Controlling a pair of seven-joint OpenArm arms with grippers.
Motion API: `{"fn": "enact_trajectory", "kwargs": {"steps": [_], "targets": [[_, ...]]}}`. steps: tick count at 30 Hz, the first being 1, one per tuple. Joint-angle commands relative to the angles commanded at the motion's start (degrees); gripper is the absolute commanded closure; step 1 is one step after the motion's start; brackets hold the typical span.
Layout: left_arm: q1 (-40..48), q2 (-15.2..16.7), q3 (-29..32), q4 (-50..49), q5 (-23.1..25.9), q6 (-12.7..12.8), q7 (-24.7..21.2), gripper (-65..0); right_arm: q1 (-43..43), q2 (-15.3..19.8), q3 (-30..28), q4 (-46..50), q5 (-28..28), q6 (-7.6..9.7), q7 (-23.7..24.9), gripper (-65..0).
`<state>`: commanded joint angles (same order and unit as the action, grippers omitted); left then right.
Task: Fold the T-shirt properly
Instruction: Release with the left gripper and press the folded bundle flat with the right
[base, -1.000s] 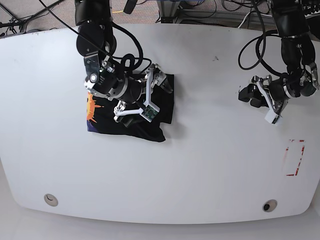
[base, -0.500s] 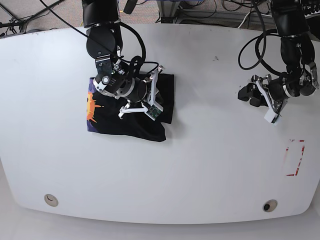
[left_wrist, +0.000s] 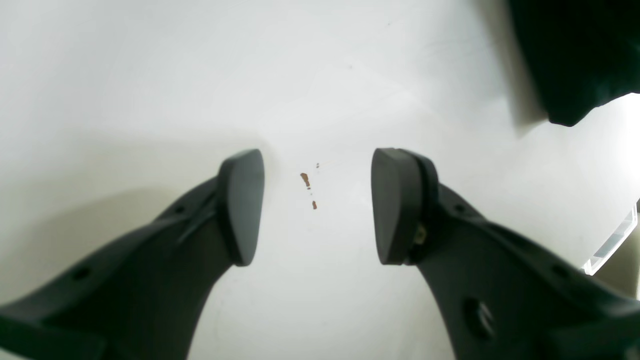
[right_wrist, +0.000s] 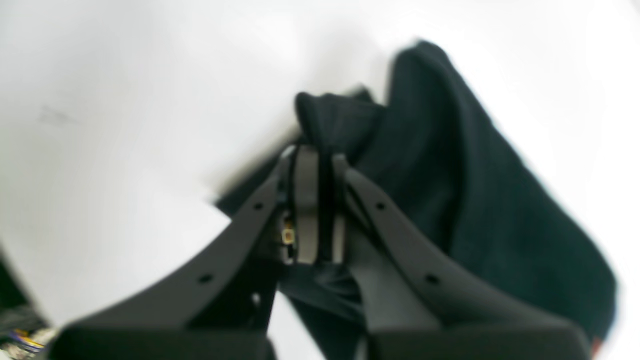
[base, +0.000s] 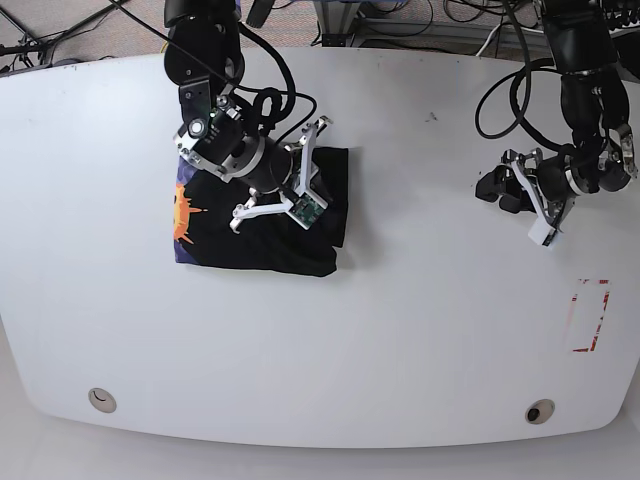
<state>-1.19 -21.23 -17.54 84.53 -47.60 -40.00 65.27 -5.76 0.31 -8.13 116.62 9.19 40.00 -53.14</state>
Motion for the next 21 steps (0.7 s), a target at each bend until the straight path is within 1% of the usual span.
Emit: {"fn": "enact_trajectory", "kwargs": {"steps": [2, 5, 7, 11, 15, 17, 20, 21], "targets": [[0.00, 0.00, 0.00, -0.09, 0.00, 0.00, 0.00, -32.5, -0.44, 0.09, 0.00, 0.09, 3.96, 0.00, -0.44, 0.0], [0.00, -0.09, 0.00, -0.09, 0.00, 0.00, 0.00, -32.5, -0.44, 0.09, 0.00, 0.09, 8.88, 0.00, -3.08, 0.0], [0.00, -0.18, 0.00, -0.09, 0.00, 0.00, 0.00, -32.5, -0.53, 0.09, 0.00, 0.00, 11.16, 0.00, -4.04, 0.0], [0.09, -0.18, 0.00, -0.09, 0.00, 0.00, 0.00, -32.5, -1.67, 0.09, -0.09, -0.26, 11.78, 0.00, -4.31, 0.0], [0.09, -0.18, 0.00, -0.09, 0.09, 0.00, 0.00, -32.5, -1.85, 0.00, -0.53, -2.73, 12.04, 0.00, -4.31, -0.2], [0.09, -0.18, 0.09, -0.09, 0.09, 0.00, 0.00, -32.5, -1.67, 0.26, -2.46, -4.04, 11.78, 0.00, -4.31, -0.2], [-0.09, -0.09, 0.26, -0.09, 0.09, 0.00, 0.00, -32.5, -1.58, 2.73, -5.45, -6.15, 11.87, 0.00, -4.13, -0.2], [-0.09, -0.09, 0.26, -0.09, 0.09, 0.00, 0.00, -32.5, -1.49, 2.90, -6.59, -6.86, 11.78, 0.00, -4.13, -0.2]]}}
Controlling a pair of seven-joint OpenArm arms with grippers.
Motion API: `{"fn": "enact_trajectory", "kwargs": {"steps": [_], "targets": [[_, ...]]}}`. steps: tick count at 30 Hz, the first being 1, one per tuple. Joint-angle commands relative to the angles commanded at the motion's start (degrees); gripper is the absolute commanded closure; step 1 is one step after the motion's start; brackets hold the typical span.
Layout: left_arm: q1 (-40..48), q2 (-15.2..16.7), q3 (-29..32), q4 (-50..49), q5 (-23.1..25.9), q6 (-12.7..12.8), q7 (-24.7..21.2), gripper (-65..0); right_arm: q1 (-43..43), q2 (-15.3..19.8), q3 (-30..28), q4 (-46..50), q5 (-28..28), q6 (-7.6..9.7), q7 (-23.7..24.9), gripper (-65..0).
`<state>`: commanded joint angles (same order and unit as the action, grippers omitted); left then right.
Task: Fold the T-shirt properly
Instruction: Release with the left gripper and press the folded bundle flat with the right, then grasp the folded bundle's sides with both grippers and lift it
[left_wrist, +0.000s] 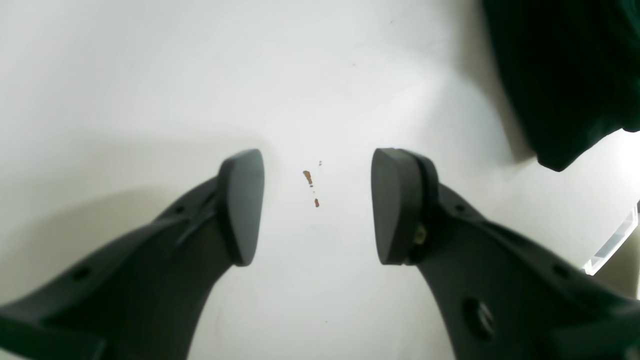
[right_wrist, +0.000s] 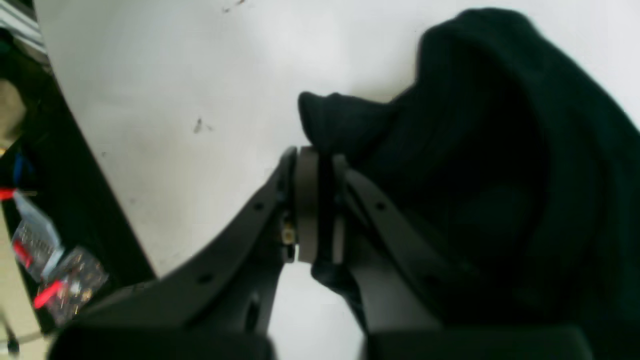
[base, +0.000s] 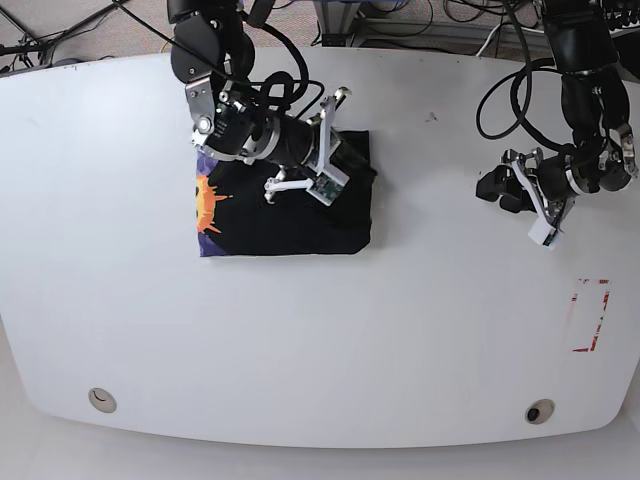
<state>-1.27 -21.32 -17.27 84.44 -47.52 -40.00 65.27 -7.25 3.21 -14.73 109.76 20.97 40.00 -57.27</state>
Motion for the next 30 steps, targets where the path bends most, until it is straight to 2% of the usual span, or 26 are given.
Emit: {"fn": "enact_trajectory", "kwargs": {"steps": [3, 10, 12, 14, 17, 19, 22, 23, 25, 30], "targets": [[-0.09, 0.09, 0.00, 0.00, 0.00, 0.00, 0.00, -32.5, 0.09, 1.14, -2.37, -1.58, -0.09, 0.00, 0.09, -0.2], [-0.26, 0.09, 0.00, 0.00, 0.00, 0.00, -0.09, -32.5, -0.44, 1.76, -2.81, -3.08, -0.09, 0.00, 2.29, -0.2], [-0.26, 0.09, 0.09, 0.00, 0.00, 0.00, -0.09, -32.5, -0.09, 1.85, -3.25, -5.27, -0.09, 0.00, 2.20, -2.1], [-0.18, 0.09, 0.09, 0.00, 0.00, 0.00, -0.09, -32.5, 0.00, 2.99, -4.84, -6.24, -0.09, 0.00, 2.20, -9.8], [-0.09, 0.09, 0.09, 0.00, 0.00, 0.00, -0.09, -32.5, 0.00, 4.48, -7.30, -5.54, -0.09, 0.00, 2.20, -30.1], [-0.18, 0.09, 0.09, 0.00, 0.00, 0.00, -0.09, -32.5, -0.18, 5.71, -8.88, -3.34, -0.09, 0.00, 2.20, -46.1], [-0.26, 0.18, 0.18, 0.44, -0.18, 0.00, 0.09, -32.5, -0.62, 7.30, -9.49, 0.88, 0.53, 0.00, 2.20, -59.0], [-0.26, 0.44, 0.53, 0.44, -0.35, 0.00, 0.09, -32.5, -0.88, 7.47, -9.41, 2.81, 0.62, 0.00, 2.20, -61.0], [-0.35, 1.23, 1.85, 0.53, -0.26, 0.00, 0.09, -32.5, -1.41, 7.82, -8.70, 4.57, 0.53, 0.00, 2.29, -61.2], [-0.44, 1.76, 8.97, 8.70, 1.23, 0.00, -0.18, -32.5, -1.67, 7.38, 1.67, 5.80, 0.62, 0.00, 2.37, -61.2]]}}
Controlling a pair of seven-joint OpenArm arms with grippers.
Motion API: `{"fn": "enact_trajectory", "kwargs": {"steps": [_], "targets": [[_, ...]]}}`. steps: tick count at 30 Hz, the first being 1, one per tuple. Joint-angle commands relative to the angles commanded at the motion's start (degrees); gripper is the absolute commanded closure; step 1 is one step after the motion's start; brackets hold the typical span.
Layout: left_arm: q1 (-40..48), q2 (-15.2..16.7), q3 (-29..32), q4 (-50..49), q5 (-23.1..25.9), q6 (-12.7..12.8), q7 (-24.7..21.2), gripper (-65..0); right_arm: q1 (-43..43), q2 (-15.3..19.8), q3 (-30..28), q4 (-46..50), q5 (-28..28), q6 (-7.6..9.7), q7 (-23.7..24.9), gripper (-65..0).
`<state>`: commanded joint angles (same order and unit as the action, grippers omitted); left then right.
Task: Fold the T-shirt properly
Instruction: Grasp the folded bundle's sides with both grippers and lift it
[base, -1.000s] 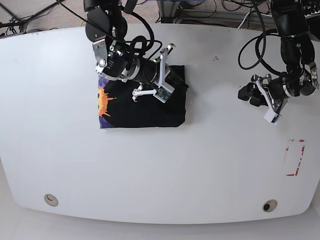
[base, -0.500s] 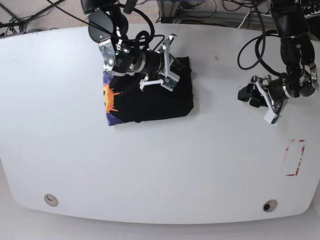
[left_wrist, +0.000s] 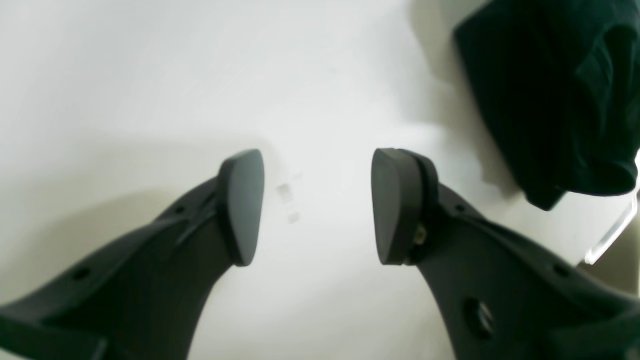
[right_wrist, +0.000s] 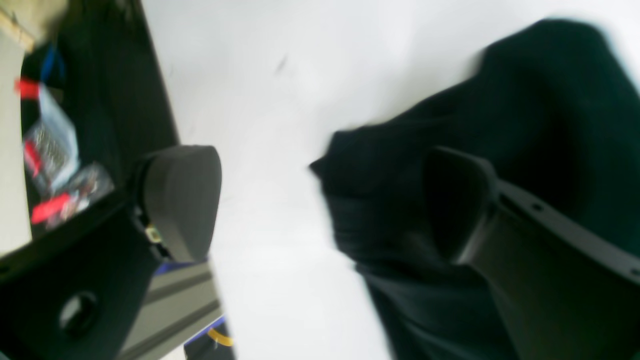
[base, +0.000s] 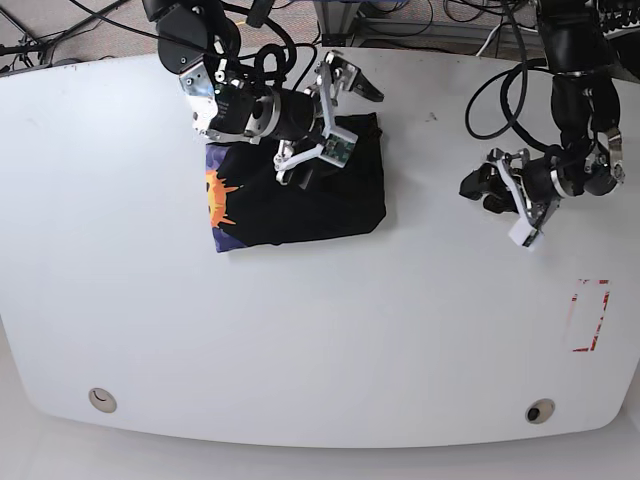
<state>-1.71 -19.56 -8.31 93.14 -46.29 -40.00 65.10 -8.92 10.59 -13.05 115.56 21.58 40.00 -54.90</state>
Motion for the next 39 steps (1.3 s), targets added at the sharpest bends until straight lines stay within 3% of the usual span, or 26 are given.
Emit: {"fn": "enact_trajectory", "kwargs": {"steps": [7, 9, 11, 12, 16, 19, 23, 26, 31, 34, 39], "targets": [[0.00, 4.66, 10.55, 10.11, 7.30, 0.00, -0.09, -32.5, 4.48, -0.09, 12.66, -1.05, -0.09, 0.00, 0.18, -60.7], [0.00, 6.07, 12.57, 11.16, 9.32, 0.00, -0.09, -32.5, 6.15, 0.00, 15.74, -1.85, -0.18, 0.00, 0.18, -56.6], [0.00, 8.00, 14.95, 11.34, 11.25, 0.00, -0.09, -32.5, 8.53, 0.00, 18.90, -3.60, -0.53, 0.00, 0.09, -48.4], [0.00, 9.05, 16.00, 11.34, 12.48, 0.00, -0.09, -32.4, 9.85, 0.09, 20.31, -5.63, -0.53, 0.00, 0.09, -41.1], [0.79, 12.40, 18.90, 11.34, 15.65, 0.00, -0.18, -31.7, 13.71, 1.49, 21.54, -11.52, -0.62, 0.00, 0.09, -20.8], [1.85, 14.77, 21.01, 11.25, 18.90, 0.00, -1.49, -25.4, 15.56, 2.46, 21.19, -16.70, -0.26, 0.00, 0.09, -11.4], [3.69, 15.74, 24.18, 10.81, 24.35, 0.00, -3.87, -22.6, 16.62, 2.46, 21.19, -21.80, -0.70, 0.00, 1.14, -11.1], [3.78, 15.82, 26.73, 7.47, 28.75, 0.00, -4.92, -22.6, 16.53, 2.81, 20.57, -27.08, -0.70, 0.00, 6.77, -11.1], [2.37, 15.03, 27.25, 0.88, 29.80, 0.00, -6.51, -22.6, 15.38, 5.80, 16.26, -33.41, -0.79, 0.00, 13.19, -10.6], [-0.18, 11.16, 27.96, -3.52, 29.45, 0.00, -9.41, -22.8, 13.45, 6.59, 16.18, -35.08, -0.70, 0.00, 16.18, -10.5], [-8.18, 7.56, 31.38, -12.04, 29.45, 0.00, -12.22, -22.8, 8.88, 8.09, 16.18, -33.76, -0.44, 0.00, 17.49, -10.3]]}}
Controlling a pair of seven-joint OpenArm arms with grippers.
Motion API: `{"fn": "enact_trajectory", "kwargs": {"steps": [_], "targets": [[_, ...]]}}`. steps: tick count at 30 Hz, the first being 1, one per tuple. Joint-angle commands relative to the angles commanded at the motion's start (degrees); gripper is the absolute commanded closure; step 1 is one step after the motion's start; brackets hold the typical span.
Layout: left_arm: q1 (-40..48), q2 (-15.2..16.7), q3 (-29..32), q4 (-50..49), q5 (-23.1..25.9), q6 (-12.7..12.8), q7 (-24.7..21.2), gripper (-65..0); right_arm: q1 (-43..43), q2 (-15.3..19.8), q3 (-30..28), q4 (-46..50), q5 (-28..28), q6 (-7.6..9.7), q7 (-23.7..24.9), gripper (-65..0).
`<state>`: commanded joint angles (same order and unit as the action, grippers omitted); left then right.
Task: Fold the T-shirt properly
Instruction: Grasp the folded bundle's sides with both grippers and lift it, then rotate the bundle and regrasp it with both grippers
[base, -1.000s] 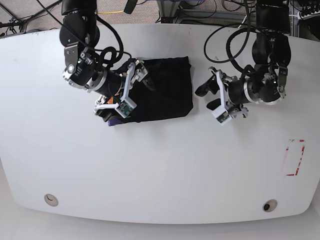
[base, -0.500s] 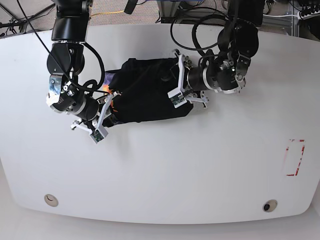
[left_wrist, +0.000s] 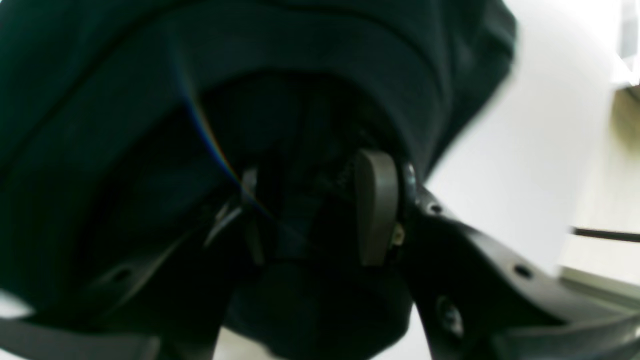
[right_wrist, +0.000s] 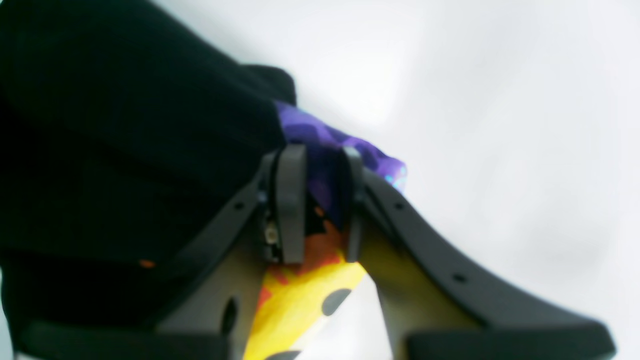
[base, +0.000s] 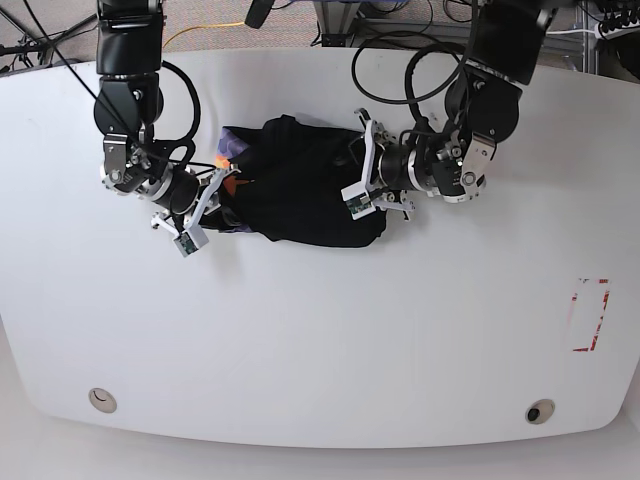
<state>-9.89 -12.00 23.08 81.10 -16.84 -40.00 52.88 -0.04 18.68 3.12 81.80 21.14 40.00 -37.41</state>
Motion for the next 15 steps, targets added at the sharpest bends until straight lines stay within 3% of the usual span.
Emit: {"fn": "enact_trajectory", "kwargs": {"steps": [3, 6, 10, 15], "targets": [[-4.40, -0.09, 1.05, -5.27, 0.44, 0.00, -0.35, -22.8, -3.87, -0.09, 0.00, 3.34, 0.00, 0.00, 0.00, -10.3], [-10.46, 0.09, 3.16, -13.98, 0.44, 0.00, -4.22, -22.8, -6.95, -0.35, 0.00, 7.30, -0.09, 0.00, -0.26, -10.3], [-17.93, 0.00, 8.79, -22.33, 0.00, 0.00, -9.32, -22.8, -11.60, -3.96, 0.00, 13.45, -0.35, 0.00, -1.41, -10.3], [-23.21, 0.26, 9.49, -22.59, -0.18, 0.00, -9.67, -22.8, -12.92, -7.74, -0.18, 17.14, -0.44, 0.00, -4.66, -10.3]]}}
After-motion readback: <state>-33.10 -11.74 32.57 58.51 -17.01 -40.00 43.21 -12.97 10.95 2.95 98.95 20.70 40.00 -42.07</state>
